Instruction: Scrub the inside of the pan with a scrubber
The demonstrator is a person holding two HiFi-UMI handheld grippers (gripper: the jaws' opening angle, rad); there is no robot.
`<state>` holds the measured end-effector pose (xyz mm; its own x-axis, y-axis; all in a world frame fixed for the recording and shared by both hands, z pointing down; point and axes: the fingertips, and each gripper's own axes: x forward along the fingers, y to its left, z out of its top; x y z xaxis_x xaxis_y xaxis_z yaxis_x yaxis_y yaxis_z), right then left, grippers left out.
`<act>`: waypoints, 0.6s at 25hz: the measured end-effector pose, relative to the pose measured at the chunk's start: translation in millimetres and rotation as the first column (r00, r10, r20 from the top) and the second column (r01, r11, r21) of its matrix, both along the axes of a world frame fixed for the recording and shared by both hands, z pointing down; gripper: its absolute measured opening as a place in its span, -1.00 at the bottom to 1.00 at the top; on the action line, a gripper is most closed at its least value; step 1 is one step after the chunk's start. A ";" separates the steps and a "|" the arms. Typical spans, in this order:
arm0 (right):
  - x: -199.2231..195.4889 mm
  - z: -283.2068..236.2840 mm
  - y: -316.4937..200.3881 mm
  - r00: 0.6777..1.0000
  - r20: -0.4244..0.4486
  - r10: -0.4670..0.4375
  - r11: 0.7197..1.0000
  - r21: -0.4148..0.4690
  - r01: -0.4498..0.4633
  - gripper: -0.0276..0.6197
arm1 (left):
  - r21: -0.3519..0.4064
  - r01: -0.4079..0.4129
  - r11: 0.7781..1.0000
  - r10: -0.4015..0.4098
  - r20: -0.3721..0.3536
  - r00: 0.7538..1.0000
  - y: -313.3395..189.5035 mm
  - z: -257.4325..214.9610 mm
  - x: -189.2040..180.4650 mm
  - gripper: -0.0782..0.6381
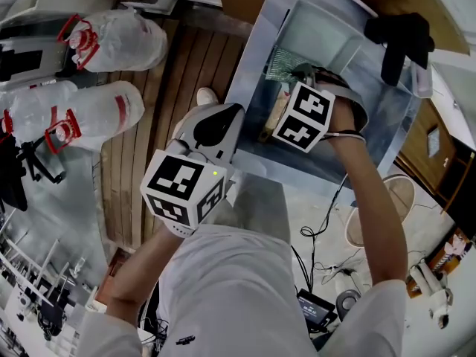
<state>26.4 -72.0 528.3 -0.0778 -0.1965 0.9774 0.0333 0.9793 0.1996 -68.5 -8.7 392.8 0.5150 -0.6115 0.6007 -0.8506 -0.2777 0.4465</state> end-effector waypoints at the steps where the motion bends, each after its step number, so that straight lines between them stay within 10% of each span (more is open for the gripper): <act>1: -0.6 0.3 3.1 1.000 0.002 -0.001 1.000 -0.016 0.001 -0.76 | 0.000 0.000 1.000 0.000 0.000 1.000 0.2 -0.2 -0.6 -0.77; 15: -5.3 -15.7 23.7 0.994 0.081 0.074 0.987 -0.149 -0.061 -0.75 | 0.014 0.003 1.000 -0.003 -0.001 1.000 12.4 -9.2 -4.6 -0.77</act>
